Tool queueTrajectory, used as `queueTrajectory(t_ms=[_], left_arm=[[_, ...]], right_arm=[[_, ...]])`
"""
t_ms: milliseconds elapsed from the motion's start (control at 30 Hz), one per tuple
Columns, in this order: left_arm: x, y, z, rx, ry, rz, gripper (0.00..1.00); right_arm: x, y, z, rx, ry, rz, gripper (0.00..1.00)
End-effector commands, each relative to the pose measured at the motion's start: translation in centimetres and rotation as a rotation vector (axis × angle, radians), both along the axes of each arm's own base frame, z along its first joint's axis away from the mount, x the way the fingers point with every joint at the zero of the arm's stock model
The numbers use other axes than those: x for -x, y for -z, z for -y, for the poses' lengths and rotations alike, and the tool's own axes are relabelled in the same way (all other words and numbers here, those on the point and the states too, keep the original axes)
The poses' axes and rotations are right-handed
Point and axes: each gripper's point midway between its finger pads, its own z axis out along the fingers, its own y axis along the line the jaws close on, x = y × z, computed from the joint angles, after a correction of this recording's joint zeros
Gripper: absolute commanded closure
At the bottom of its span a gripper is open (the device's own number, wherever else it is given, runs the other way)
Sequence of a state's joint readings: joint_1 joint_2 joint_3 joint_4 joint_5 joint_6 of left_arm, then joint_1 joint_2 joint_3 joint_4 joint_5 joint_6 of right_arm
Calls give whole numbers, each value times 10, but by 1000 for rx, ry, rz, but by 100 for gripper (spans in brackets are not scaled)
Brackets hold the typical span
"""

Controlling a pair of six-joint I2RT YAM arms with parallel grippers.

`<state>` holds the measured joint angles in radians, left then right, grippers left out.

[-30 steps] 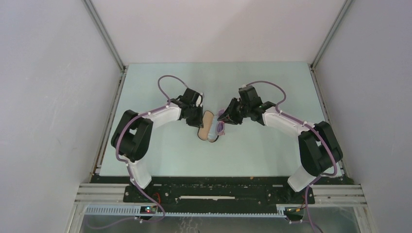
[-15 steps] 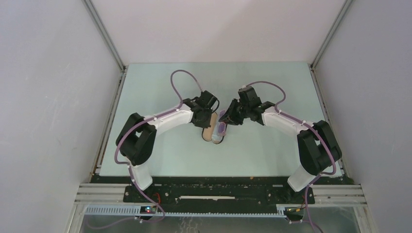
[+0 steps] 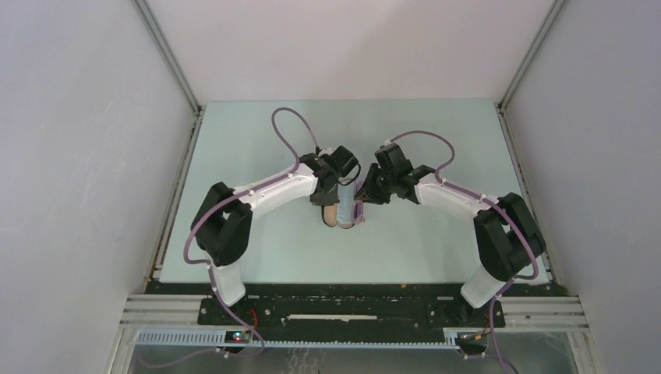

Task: Organize the sunglasses
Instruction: Place the sunglasses in the sunglasses case.

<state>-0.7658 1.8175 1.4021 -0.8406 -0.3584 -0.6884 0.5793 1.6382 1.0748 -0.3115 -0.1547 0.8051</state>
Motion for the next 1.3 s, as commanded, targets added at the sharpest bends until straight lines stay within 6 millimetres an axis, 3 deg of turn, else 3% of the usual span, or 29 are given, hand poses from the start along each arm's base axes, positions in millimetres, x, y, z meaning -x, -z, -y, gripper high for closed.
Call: queueTrajectory(t_ms=[0,200,833,1267], left_arm=[[-11,-19,7,-7,-59,48,100],[-10,-13,7,-42,-74,10,100],[-7,-6,11,-27,-82,-15,100],[-6,-5,14,-15,-83,-25,100]], right_arm=[[-12,-10,-12,0,-26,70,71],[-9,-14,-31,-35,-93,110,71],[-16,6,-54,-119,-131,102,70],[-20,33,-52,-112,-99,73,70]])
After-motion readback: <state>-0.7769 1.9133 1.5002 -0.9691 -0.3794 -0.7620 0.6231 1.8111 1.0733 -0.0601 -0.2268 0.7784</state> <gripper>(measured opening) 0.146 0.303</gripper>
